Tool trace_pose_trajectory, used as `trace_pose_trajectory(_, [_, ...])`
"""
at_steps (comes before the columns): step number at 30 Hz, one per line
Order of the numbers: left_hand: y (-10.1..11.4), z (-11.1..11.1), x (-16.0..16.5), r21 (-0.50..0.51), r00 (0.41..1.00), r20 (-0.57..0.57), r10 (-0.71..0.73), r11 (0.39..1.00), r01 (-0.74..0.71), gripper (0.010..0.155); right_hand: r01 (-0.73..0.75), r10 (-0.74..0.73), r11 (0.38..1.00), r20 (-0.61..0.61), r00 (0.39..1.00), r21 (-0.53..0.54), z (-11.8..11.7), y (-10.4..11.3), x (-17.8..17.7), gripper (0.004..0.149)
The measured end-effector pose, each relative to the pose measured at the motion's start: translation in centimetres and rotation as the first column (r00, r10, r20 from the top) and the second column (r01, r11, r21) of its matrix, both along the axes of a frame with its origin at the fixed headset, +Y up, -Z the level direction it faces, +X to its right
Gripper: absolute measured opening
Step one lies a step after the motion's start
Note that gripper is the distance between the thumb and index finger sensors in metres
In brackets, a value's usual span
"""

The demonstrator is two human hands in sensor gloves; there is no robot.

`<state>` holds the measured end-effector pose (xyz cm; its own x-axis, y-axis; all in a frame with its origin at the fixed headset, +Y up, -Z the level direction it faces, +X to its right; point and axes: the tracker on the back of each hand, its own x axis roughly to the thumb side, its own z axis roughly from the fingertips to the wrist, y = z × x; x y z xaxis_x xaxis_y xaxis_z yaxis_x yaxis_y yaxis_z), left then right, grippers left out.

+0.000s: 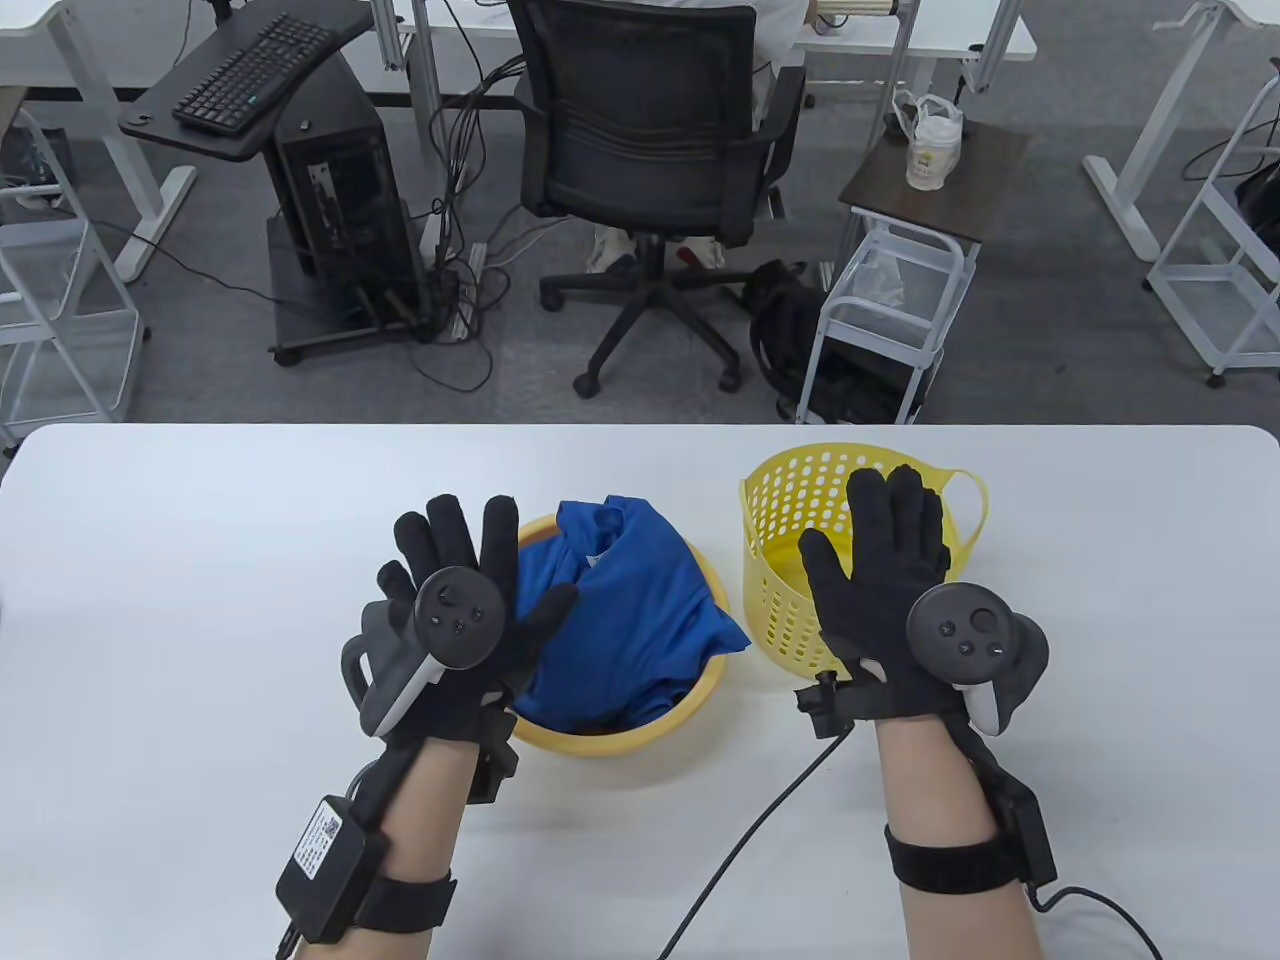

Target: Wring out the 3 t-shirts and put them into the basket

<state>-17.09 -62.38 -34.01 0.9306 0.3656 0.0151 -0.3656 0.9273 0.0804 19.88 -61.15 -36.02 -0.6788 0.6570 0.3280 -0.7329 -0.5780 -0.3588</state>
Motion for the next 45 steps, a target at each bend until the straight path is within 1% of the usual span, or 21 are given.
trace_pose_trajectory(3, [-1.2, -0.8, 1.0, -0.054, 0.999, 0.033, -0.029, 0.998, 0.031, 0.093, 0.004, -0.004, 1.000, -0.008, 1.000, -0.022, -0.4, -0.3, 0.0, 0.072])
trace_pose_trajectory(7, [-3.5, -2.0, 3.1, -0.194, 0.981, 0.054, -0.184, 0.962, 0.192, 0.089, 0.016, -0.017, 0.999, -0.032, 0.999, -0.034, -0.4, -0.1, 0.1, 0.072])
trace_pose_trajectory(9, [-4.5, -2.4, 4.1, -0.277, 0.960, 0.043, -0.278, 0.919, 0.279, 0.081, 0.033, -0.034, 0.999, -0.043, 0.998, -0.024, -0.3, 0.2, 0.1, 0.072])
trace_pose_trajectory(10, [-5.0, -2.5, 4.5, -0.281, 0.943, 0.030, -0.332, 0.902, 0.327, 0.070, 0.042, -0.042, 0.999, -0.049, 0.998, -0.017, -0.2, 0.3, 0.1, 0.072])
trace_pose_trajectory(12, [-5.1, -2.6, 5.1, -0.202, 0.916, -0.015, -0.402, 0.898, 0.391, 0.049, 0.050, -0.051, 0.999, -0.056, 0.997, -0.011, -0.1, 0.4, 0.2, 0.071])
trace_pose_trajectory(14, [-3.9, -2.1, 5.0, -0.052, 0.901, -0.064, -0.430, 0.903, 0.427, 0.043, 0.058, -0.058, 0.998, -0.064, 0.996, -0.014, 0.0, 0.6, 0.2, 0.071])
trace_pose_trajectory(17, [-0.1, -1.0, 4.1, 0.121, 0.946, -0.162, -0.280, 0.946, 0.301, 0.044, 0.082, -0.083, 0.997, -0.075, 0.994, -0.011, 0.3, 0.8, 0.3, 0.071])
trace_pose_trajectory(20, [4.7, -0.5, 2.4, 0.169, 0.992, -0.126, 0.009, 0.986, 0.012, 0.044, 0.106, -0.107, 0.994, -0.100, 0.989, -0.022, 0.6, 1.0, 0.4, 0.072])
trace_pose_trajectory(23, [9.5, 0.3, 0.6, 0.170, 0.944, -0.064, 0.324, 0.935, -0.310, 0.044, 0.092, -0.100, 0.994, -0.164, 0.981, -0.054, 0.7, 1.3, 0.3, 0.078])
trace_pose_trajectory(25, [12.4, 1.2, -0.2, 0.163, 0.889, -0.024, 0.457, 0.879, -0.448, 0.044, 0.030, -0.055, 0.994, -0.247, 0.967, -0.104, 0.9, 1.5, -0.1, 0.084])
trace_pose_trajectory(27, [14.0, 1.7, -0.6, 0.153, 0.840, 0.039, 0.542, 0.827, -0.541, 0.044, -0.025, -0.015, 0.992, -0.311, 0.950, -0.123, 1.0, 1.6, -0.7, 0.092])
trace_pose_trajectory(29, [15.3, 2.3, -0.7, 0.114, 0.748, 0.111, 0.654, 0.739, -0.664, 0.044, -0.078, 0.026, 0.989, -0.367, 0.930, -0.129, 1.1, 1.7, -1.4, 0.100])
trace_pose_trajectory(31, [16.5, 2.9, -0.3, 0.051, 0.622, 0.210, 0.755, 0.627, -0.778, 0.044, -0.147, 0.068, 0.978, -0.443, 0.894, -0.146, 1.1, 1.5, -2.4, 0.106])
trace_pose_trajectory(34, [17.6, 3.7, 0.8, -0.059, 0.501, 0.306, 0.810, 0.541, -0.839, 0.045, -0.243, 0.095, 0.947, -0.539, 0.837, -0.212, 0.8, 0.9, -3.9, 0.113])
trace_pose_trajectory(36, [18.4, 4.3, 1.7, -0.094, 0.452, 0.343, 0.823, 0.509, -0.856, 0.045, -0.327, 0.092, 0.906, -0.628, 0.772, -0.270, 0.4, 0.0, -5.2, 0.115])
trace_pose_trajectory(37, [18.6, 4.5, 2.1, -0.099, 0.443, 0.353, 0.824, 0.503, -0.859, 0.045, -0.332, 0.077, 0.903, -0.656, 0.751, -0.274, 0.3, -0.4, -5.8, 0.116])
trace_pose_trajectory(39, [19.1, 4.8, 3.4, -0.106, 0.426, 0.372, 0.825, 0.494, -0.863, 0.046, -0.342, 0.010, 0.894, -0.750, 0.661, -0.289, 0.2, -1.4, -7.6, 0.119])
trace_pose_trajectory(42, [19.0, 4.8, 4.6, -0.073, 0.469, 0.361, 0.806, 0.526, -0.847, 0.046, -0.239, -0.152, 0.922, -0.854, 0.497, -0.304, 0.8, -1.5, -9.7, 0.124])
trace_pose_trajectory(43, [18.9, 4.6, 4.9, -0.084, 0.469, 0.371, 0.801, 0.532, -0.843, 0.046, -0.200, -0.182, 0.931, -0.864, 0.470, -0.305, 1.0, -1.2, -10.1, 0.126])
trace_pose_trajectory(44, [18.7, 4.4, 5.1, -0.098, 0.463, 0.374, 0.804, 0.530, -0.842, 0.046, -0.163, -0.200, 0.938, -0.861, 0.468, -0.307, 1.3, -0.8, -10.4, 0.126])
trace_pose_trajectory(45, [18.5, 4.3, 5.0, -0.092, 0.461, 0.368, 0.808, 0.525, -0.846, 0.046, -0.172, -0.179, 0.939, -0.852, 0.492, -0.297, 1.4, -0.6, -10.5, 0.122])
